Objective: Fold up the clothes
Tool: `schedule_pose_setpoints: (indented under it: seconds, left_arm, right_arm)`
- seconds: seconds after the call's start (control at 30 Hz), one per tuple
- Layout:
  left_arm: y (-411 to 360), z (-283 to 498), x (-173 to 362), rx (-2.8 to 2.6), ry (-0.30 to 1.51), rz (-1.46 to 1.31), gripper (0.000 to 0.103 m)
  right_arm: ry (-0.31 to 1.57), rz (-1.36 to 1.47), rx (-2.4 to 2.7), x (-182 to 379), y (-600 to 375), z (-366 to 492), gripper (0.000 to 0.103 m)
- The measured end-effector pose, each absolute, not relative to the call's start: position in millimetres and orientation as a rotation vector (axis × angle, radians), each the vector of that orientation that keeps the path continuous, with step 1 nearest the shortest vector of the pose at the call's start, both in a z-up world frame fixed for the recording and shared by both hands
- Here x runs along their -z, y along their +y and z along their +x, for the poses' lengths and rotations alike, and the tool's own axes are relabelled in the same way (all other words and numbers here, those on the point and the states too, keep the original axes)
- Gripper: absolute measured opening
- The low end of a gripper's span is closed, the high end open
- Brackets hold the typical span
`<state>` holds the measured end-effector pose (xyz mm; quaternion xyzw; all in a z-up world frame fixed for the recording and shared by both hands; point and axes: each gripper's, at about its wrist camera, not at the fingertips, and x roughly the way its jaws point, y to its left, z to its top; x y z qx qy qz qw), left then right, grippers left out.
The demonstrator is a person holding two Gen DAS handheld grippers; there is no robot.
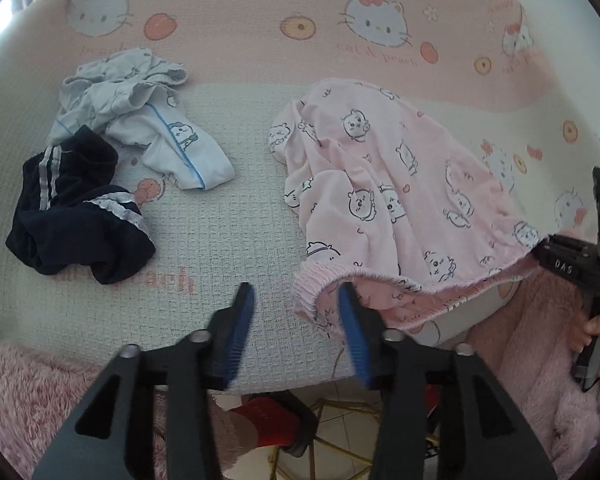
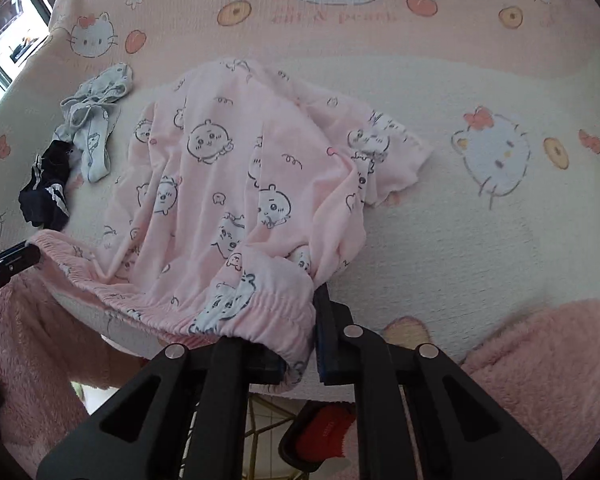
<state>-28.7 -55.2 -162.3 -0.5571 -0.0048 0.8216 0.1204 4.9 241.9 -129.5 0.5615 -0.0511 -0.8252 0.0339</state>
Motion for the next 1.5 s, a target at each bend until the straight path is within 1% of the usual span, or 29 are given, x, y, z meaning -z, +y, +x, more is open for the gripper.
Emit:
schedule_pose_setpoints:
  seconds: [0.1, 0.27, 0.3, 0.33, 0.37, 0.43, 0.63, 0.73, 0.8, 0.83, 0.93, 1.03, 1.1, 1.13, 1.17, 1.23, 1.27, 1.3, 1.33, 1.4, 1.43, 1.47, 1.5]
  left_arm:
    - [-36.2, -27.7, 170.4, -2.363, 0.138, -1.616, 0.06]
    - [-4.5, -15.6, 194.1, -2.255, 0.395, -1.628, 0.06]
    - [0.7, -13.6, 197.3, -2.248, 0.439, -1.621, 0.054]
    - [2.3, -14.7, 198.5, -2.283, 0.49, -1.629, 0.023]
    - [3.3, -16.3, 199.4, -2.324, 0.544, -1.639, 0.012]
    - [-3.3, -18.3, 187.0, -2.408, 0.523, -1.613, 0.009]
    - [-31.6, -9.6, 113.2, -2.594, 0.224, -1.459, 0.009]
    - [-45.8, -5.0, 75.9, -2.673, 0.067, -1.371, 0.009]
    - [-51.8, -2.1, 67.7, -2.679, 0.019, -1.362, 0.009]
    - [-54.1, -0.8, 65.3, -2.673, -0.012, -1.357, 0.009]
    - [-57.5, 2.1, 61.1, -2.656, -0.107, -1.338, 0.009]
    - [-54.4, 9.6, 50.5, -2.67, -0.128, -1.287, 0.009]
    - [-54.6, 13.5, 41.7, -2.69, -0.129, -1.254, 0.009]
    - [-56.0, 14.7, 37.4, -2.698, -0.138, -1.238, 0.009]
    - [-57.5, 15.9, 33.1, -2.705, -0.147, -1.222, 0.009]
    - [-58.7, 16.7, 27.7, -2.705, -0.165, -1.199, 0.009]
    - [-58.3, 16.5, 26.1, -2.706, -0.166, -1.195, 0.009]
    - [-57.9, 16.1, 25.0, -2.704, -0.16, -1.193, 0.009]
    - [-57.4, 15.8, 23.9, -2.701, -0.153, -1.192, 0.009]
    - [-57.6, 14.9, 25.1, -2.691, -0.147, -1.203, 0.009]
    - [-57.7, 15.0, 26.3, -2.688, -0.152, -1.214, 0.009]
    - [-58.5, 14.0, 26.7, -2.682, -0.15, -1.226, 0.009]
    - [-59.4, 12.7, 26.8, -2.676, -0.147, -1.237, 0.009]
  right_arm:
    - [-0.149, 1.696, 2.561, 136.2, 245.0, 4.7, 0.009]
    - [-0.25, 1.64, 2.559, 141.1, 261.9, 12.1, 0.009]
    - [-0.265, 1.637, 2.557, 134.5, 266.4, 18.1, 0.009]
    - [-0.27, 1.646, 2.543, 130.4, 266.1, 19.9, 0.009]
    - [-0.272, 1.659, 2.526, 127.8, 264.4, 19.7, 0.009]
    - [-0.269, 1.697, 2.468, 131.3, 271.8, 26.4, 0.009]
    - [-0.254, 1.833, 2.323, 165.6, 253.8, 32.8, 0.01]
    - [-0.27, 1.795, 2.201, 173.0, 244.5, 31.6, 0.013]
    - [-0.342, 1.712, 2.081, 172.0, 237.7, 35.5, 0.013]
    - [-0.305, 1.714, 2.082, 172.5, 233.4, 37.2, 0.013]
    - [-0.117, 1.74, 2.141, 171.8, 219.1, 42.8, 0.013]
    - [0.081, 1.744, 2.264, 163.1, 212.8, 48.7, 0.013]
    - [0.222, 1.745, 2.359, 156.3, 211.3, 52.3, 0.015]
    - [0.263, 1.761, 2.392, 154.1, 213.8, 52.8, 0.017]
    - [0.246, 1.783, 2.389, 152.8, 218.2, 52.5, 0.019]
    - [-0.062, 1.8, 2.257, 153.1, 228.8, 49.1, 0.021]
    - [-0.301, 1.792, 2.135, 158.2, 231.9, 46.0, 0.021]
    - [-0.402, 1.79, 2.077, 161.3, 235.2, 46.7, 0.021]
    - [-0.449, 1.795, 2.049, 163.1, 238.9, 48.9, 0.021]
    - [-0.207, 1.823, 2.136, 159.7, 233.1, 57.0, 0.019]
    - [-0.148, 1.806, 2.167, 154.5, 232.8, 60.3, 0.017]
    - [-0.112, 1.78, 2.195, 148.4, 233.5, 63.3, 0.012]
    - [-0.066, 1.746, 2.255, 137.0, 237.4, 63.5, 0.01]
